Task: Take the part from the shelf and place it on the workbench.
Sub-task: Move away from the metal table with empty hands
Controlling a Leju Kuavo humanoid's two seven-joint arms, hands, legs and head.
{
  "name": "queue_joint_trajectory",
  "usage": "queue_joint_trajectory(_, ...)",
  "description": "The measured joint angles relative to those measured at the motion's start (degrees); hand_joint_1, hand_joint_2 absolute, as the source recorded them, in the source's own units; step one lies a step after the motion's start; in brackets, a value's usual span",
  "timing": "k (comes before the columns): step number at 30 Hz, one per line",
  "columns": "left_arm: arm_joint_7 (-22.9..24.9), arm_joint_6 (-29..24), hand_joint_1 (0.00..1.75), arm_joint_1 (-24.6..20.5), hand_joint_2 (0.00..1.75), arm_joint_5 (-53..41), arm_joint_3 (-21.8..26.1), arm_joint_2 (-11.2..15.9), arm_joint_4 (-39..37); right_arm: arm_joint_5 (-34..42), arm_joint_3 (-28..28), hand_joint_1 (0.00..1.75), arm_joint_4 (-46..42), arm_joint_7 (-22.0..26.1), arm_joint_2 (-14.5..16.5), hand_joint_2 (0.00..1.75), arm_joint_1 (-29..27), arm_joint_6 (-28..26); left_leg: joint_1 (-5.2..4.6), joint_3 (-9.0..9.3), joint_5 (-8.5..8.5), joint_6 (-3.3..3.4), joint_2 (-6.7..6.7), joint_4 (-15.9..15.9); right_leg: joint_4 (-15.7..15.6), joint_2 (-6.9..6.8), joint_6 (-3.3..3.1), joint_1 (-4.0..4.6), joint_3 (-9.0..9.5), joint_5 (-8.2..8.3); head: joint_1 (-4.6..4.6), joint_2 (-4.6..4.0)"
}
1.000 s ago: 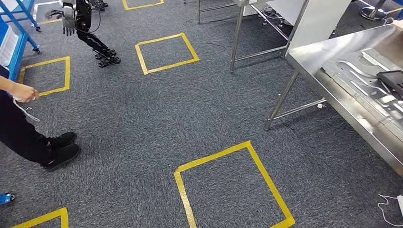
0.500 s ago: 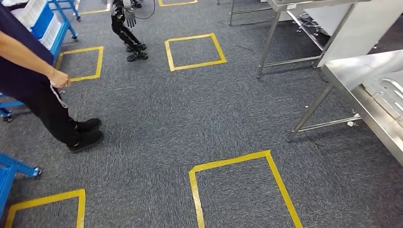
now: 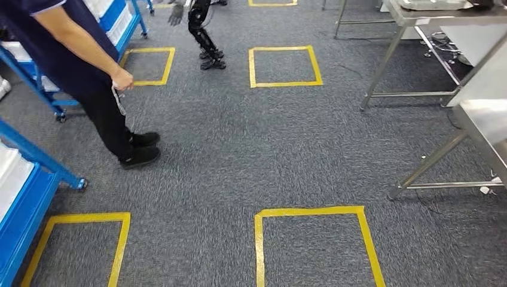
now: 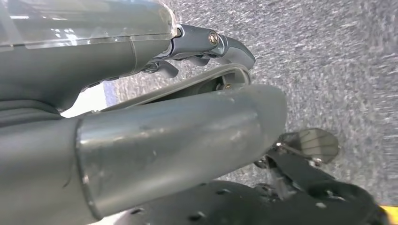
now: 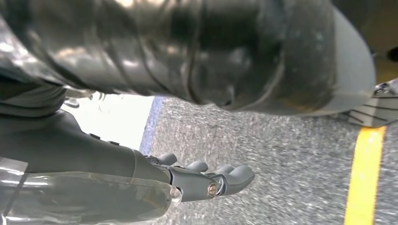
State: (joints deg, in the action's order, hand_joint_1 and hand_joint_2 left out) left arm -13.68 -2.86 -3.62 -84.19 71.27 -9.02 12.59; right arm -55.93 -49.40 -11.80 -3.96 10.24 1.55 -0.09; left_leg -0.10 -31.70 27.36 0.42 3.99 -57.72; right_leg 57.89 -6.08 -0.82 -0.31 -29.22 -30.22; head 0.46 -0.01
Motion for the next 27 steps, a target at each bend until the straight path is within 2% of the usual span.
queue_joint_trajectory(2, 0.07, -0.02, 0.0, 0.07, 0.0, -0.09, -0.1, 0.0, 0.0, -0.16, -0.04, 0.0, 0.0, 0.01, 0.09, 0.0, 0.26, -0.12, 0.04, 0.04, -0.28, 0.57, -1.24, 0.35, -0.11, -0.58, 0.57, -0.1, 0.35, -0.21, 0.0, 0.0)
queue_joint_trajectory(4, 0.15, -0.02, 0.0, 0.14, 0.0, -0.16, -0.14, -0.02, 0.0, -0.26, -0.07, 0.0, 0.0, -0.03, 0.17, 0.0, 0.31, -0.31, 0.34, 0.41, -0.78, 1.29, -2.4, 1.09, 1.58, 1.65, 1.06, -0.33, -0.14, -1.7, 0.02, -0.01)
queue_joint_trajectory(6, 0.19, -0.02, 0.0, 0.04, 0.0, -0.21, -0.18, -0.03, 0.0, -0.29, -0.14, 0.0, 0.0, -0.08, 0.19, 0.0, 0.13, -0.36, 0.43, 0.53, -1.1, 1.76, -3.55, 1.42, 7.64, 4.85, 1.25, -0.51, -2.99, -5.22, 0.03, 0.0)
queue_joint_trajectory(7, 0.22, -0.02, 0.0, -0.01, 0.0, -0.22, -0.19, -0.03, 0.0, -0.33, -0.17, 0.0, 0.0, -0.13, 0.19, 0.0, 0.06, -0.32, 0.39, 0.44, -1.13, 1.88, -4.2, 1.35, 11.53, 5.53, 1.28, -0.54, -4.99, -6.92, 0.03, -0.01)
queue_joint_trajectory(8, 0.29, -0.02, 0.0, -0.05, 0.0, -0.22, -0.2, -0.04, 0.0, -0.37, -0.2, 0.0, 0.0, -0.18, 0.19, 0.0, 0.01, -0.27, 0.36, 0.39, -1.1, 1.89, -4.96, 1.26, 14.62, 5.8, 1.34, -0.55, -6.67, -7.76, 0.03, 0.0)
queue_joint_trajectory(9, 0.38, -0.02, 0.0, -0.04, 0.0, -0.22, -0.21, -0.04, 0.0, -0.41, -0.21, 0.0, 0.0, -0.24, 0.2, 0.0, -0.03, -0.24, 0.35, 0.39, -1.05, 1.88, -5.76, 1.13, 15.87, 5.9, 1.39, -0.59, -7.55, -7.42, 0.02, 0.0)
queue_joint_trajectory(10, 0.49, -0.02, 0.0, -0.02, 0.0, -0.22, -0.21, -0.05, 0.0, -0.43, -0.22, 0.0, 0.0, -0.32, 0.2, 0.0, -0.05, -0.22, 0.37, 0.42, -0.96, 1.81, -6.6, 0.95, 14.98, 6.02, 1.43, -0.67, -7.42, -5.96, 0.02, 0.0)
queue_joint_trajectory(11, 0.59, -0.02, 0.0, -0.01, 0.0, -0.22, -0.21, -0.05, 0.0, -0.46, -0.22, 0.0, 0.0, -0.37, 0.21, 0.0, -0.08, -0.22, 0.42, 0.46, -0.82, 1.66, -7.46, 0.71, 11.99, 6.37, 1.45, -0.81, -6.28, -3.66, 0.02, 0.01)
queue_joint_trajectory(13, 0.7, -0.03, 0.0, -0.01, 0.0, -0.22, -0.22, -0.06, 0.0, -0.58, -0.29, 0.0, 0.02, -0.43, 0.21, 0.0, -0.21, -0.22, 0.5, 0.21, -0.42, 1.08, -8.98, -0.01, 4.97, 8.47, 1.41, -1.12, -3.48, -0.14, 0.03, 0.0)
queue_joint_trajectory(14, 0.74, -0.05, 0.0, -0.03, 0.0, -0.22, -0.23, -0.06, 0.0, -0.67, -0.33, 0.0, 0.03, -0.41, 0.23, 0.0, -0.24, -0.22, 0.48, -0.05, -0.26, 0.71, -9.58, -0.35, 2.86, 9.23, 1.3, -1.17, -2.7, 0.62, 0.02, -0.01)
queue_joint_trajectory(15, 0.78, -0.07, 0.0, 0.0, 0.0, -0.22, -0.23, -0.06, 0.0, -0.76, -0.38, 0.0, 0.04, -0.38, 0.25, 0.0, -0.2, -0.23, 0.48, -0.35, -0.19, 0.36, -10.05, -0.55, 2.1, 9.68, 1.11, -1.09, -2.49, 0.66, 0.02, -0.01)
queue_joint_trajectory(17, 0.8, -0.11, 0.0, 0.14, 0.0, -0.21, -0.23, -0.05, 0.0, -0.9, -0.42, 0.0, 0.04, -0.28, 0.28, 0.0, 0.0, -0.28, 0.62, -0.7, -0.24, -0.33, -10.81, -0.57, 1.99, 8.71, 0.44, -0.88, -2.54, 0.77, 0.01, -0.01)
queue_joint_trajectory(18, 0.81, -0.11, 0.0, 0.24, 0.0, -0.21, -0.23, -0.04, 0.0, -0.97, -0.43, 0.0, 0.04, -0.24, 0.28, 0.0, 0.05, -0.31, 0.69, -0.87, -0.03, -0.59, -10.37, -0.86, 1.81, 8.15, 0.03, -0.84, -2.44, 0.87, 0.01, -0.01)
queue_joint_trajectory(20, 0.82, -0.11, 0.0, 0.2, 0.0, -0.2, -0.23, -0.04, 0.0, -1.09, -0.44, 0.0, 0.04, -0.14, 0.32, 0.0, -0.05, -0.33, 0.67, -2.45, 2.1, -1.01, -7.89, -4.31, 1.43, 6.73, -0.79, -0.84, -2.28, 1.03, 0.01, -0.01)
queue_joint_trajectory(21, 0.83, -0.11, 0.0, 0.12, 0.0, -0.2, -0.24, -0.08, 0.0, -1.15, -0.45, 0.0, 0.04, -0.11, 0.35, 0.0, -0.15, -0.33, 0.65, -4.02, 3.93, -1.15, -6.29, -7.7, 1.38, 5.95, -1.07, -0.69, -2.25, 1.0, 0.0, -0.01)
queue_joint_trajectory(22, 0.83, -0.11, 0.0, 0.04, 0.0, -0.2, -0.24, -0.13, 0.0, -1.2, -0.46, 0.0, 0.04, -0.08, 0.37, 0.0, -0.25, -0.33, 0.68, -5.92, 5.81, -1.29, -5.33, -11.63, 1.38, 5.13, -1.28, -0.52, -2.26, 0.93, 0.0, -0.01)
queue_joint_trajectory(23, 0.83, -0.11, 0.0, 0.0, 0.0, -0.2, -0.25, -0.16, 0.0, -1.23, -0.47, 0.0, 0.04, -0.08, 0.39, 0.0, -0.32, -0.33, 0.72, -7.53, 7.1, -1.38, -4.88, -15.01, 1.39, 4.28, -1.39, -0.35, -2.26, 0.86, 0.0, -0.01)
queue_joint_trajectory(24, 0.85, -0.11, 0.0, 0.02, 0.0, -0.2, -0.25, -0.19, 0.0, -1.25, -0.48, 0.0, 0.04, -0.08, 0.39, 0.0, -0.34, -0.33, 0.74, -8.38, 7.44, -1.38, -4.63, -16.86, 1.39, 3.47, -1.47, -0.19, -2.24, 0.78, 0.0, 0.0)
queue_joint_trajectory(25, 0.88, -0.11, 0.0, 0.09, 0.0, -0.2, -0.25, -0.2, 0.0, -1.26, -0.49, 0.0, 0.04, -0.08, 0.38, 0.0, -0.33, -0.33, 0.73, -8.09, 6.67, -1.27, -4.44, -16.44, 1.39, 2.73, -1.51, -0.07, -2.18, 0.71, 0.0, 0.0)
queue_joint_trajectory(26, 0.92, -0.11, 0.0, 0.17, 0.0, -0.2, -0.25, -0.19, 0.0, -1.26, -0.5, 0.0, 0.04, -0.08, 0.39, 0.0, -0.3, -0.33, 0.66, -6.68, 5.03, -1.04, -4.11, -13.86, 1.39, 2.04, -1.51, 0.03, -2.06, 0.63, 0.0, 0.01)
queue_joint_trajectory(27, 0.96, -0.11, 0.0, 0.22, 0.0, -0.2, -0.25, -0.17, 0.0, -1.29, -0.5, 0.0, 0.04, -0.08, 0.4, 0.0, -0.26, -0.33, 0.46, -4.43, 3.03, -0.63, -3.11, -9.73, 1.39, 1.41, -1.47, 0.1, -1.9, 0.52, 0.0, 0.01)
